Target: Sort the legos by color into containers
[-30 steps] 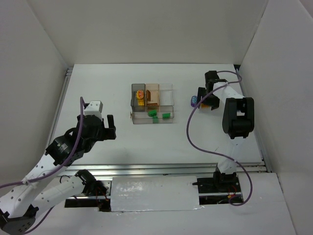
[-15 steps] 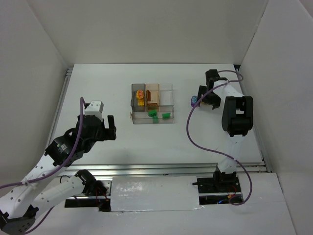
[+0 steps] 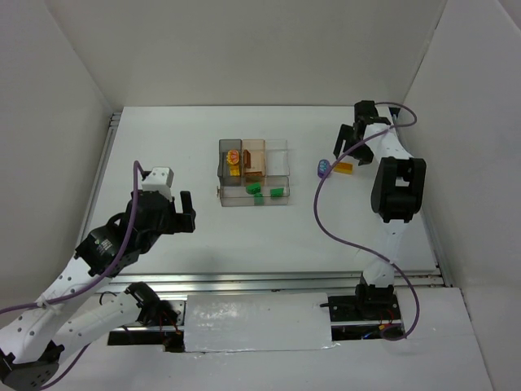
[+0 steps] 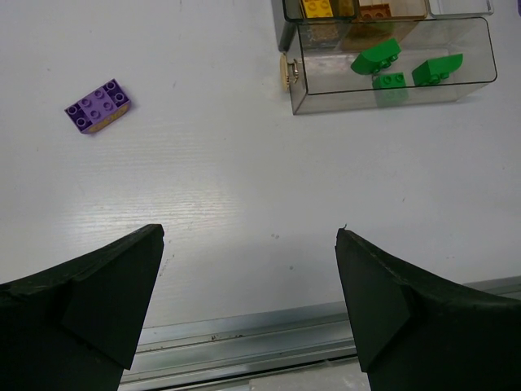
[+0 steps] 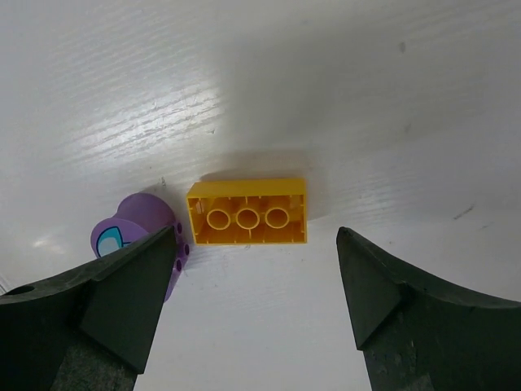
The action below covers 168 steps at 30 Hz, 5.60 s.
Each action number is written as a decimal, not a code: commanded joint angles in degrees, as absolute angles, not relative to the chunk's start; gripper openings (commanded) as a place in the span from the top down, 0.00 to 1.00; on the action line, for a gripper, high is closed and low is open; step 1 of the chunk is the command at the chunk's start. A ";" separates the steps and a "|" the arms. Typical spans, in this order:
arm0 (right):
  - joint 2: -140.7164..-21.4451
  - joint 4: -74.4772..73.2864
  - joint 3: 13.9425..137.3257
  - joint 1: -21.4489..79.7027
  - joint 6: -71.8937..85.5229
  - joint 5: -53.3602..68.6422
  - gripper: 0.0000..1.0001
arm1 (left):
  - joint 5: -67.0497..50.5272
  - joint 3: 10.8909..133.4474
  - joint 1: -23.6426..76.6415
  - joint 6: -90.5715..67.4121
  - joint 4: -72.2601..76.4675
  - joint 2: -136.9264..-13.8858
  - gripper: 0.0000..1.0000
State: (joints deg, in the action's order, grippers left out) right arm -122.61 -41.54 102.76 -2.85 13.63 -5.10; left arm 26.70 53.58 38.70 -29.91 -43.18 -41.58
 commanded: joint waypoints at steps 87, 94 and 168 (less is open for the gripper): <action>-136.05 -30.58 126.03 39.99 -4.04 0.09 0.25 | 26.54 54.14 36.04 -28.92 -41.22 -39.64 0.00; -135.26 -30.59 126.03 39.99 -4.13 0.09 0.09 | 26.72 53.96 36.04 -29.00 -41.31 -38.76 0.00; -62.58 -9.40 49.04 44.74 23.12 21.09 0.00 | 17.14 70.93 -6.94 -49.66 -37.71 -107.04 0.01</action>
